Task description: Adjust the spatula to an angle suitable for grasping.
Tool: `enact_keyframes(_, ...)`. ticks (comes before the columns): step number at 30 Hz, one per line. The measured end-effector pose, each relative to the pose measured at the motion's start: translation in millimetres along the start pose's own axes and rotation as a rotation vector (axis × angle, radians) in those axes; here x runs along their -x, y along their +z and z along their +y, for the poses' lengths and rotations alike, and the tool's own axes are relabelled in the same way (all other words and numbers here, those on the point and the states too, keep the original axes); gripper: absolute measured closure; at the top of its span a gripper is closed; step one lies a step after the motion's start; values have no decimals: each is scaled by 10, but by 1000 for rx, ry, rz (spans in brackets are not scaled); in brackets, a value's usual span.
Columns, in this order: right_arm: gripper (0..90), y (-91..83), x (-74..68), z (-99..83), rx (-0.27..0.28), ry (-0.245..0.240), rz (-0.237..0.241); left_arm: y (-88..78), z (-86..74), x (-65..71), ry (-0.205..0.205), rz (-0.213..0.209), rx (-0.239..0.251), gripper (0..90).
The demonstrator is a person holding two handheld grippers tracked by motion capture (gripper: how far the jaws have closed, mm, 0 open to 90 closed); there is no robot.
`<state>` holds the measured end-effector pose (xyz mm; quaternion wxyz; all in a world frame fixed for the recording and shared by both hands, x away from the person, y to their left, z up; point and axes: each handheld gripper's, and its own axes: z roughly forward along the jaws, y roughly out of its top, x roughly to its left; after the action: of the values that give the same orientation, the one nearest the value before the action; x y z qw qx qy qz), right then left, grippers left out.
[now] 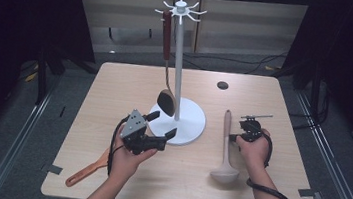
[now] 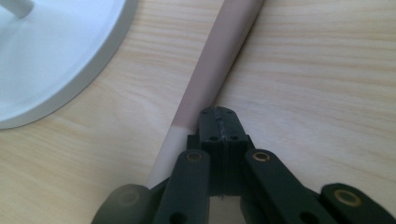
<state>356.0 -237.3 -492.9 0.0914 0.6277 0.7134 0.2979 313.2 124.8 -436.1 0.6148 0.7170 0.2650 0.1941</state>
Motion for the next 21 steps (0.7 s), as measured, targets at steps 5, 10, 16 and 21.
enact_keyframes(5, 833, 42, -115, 29, -21, 8, 44, -1, 6, 1, 26, -4, -27, 169)
enact_keyframes(10, 786, 53, -191, 84, -55, -34, 6, 2, -6, 14, 3, 2, -22, 169)
enact_keyframes(16, 755, 25, -167, 94, -73, -16, -1, -20, -5, -7, 13, 3, -20, 172)
enact_keyframes(21, 736, -26, -164, 112, -71, -11, -12, -17, -11, 8, 11, 4, -24, 173)
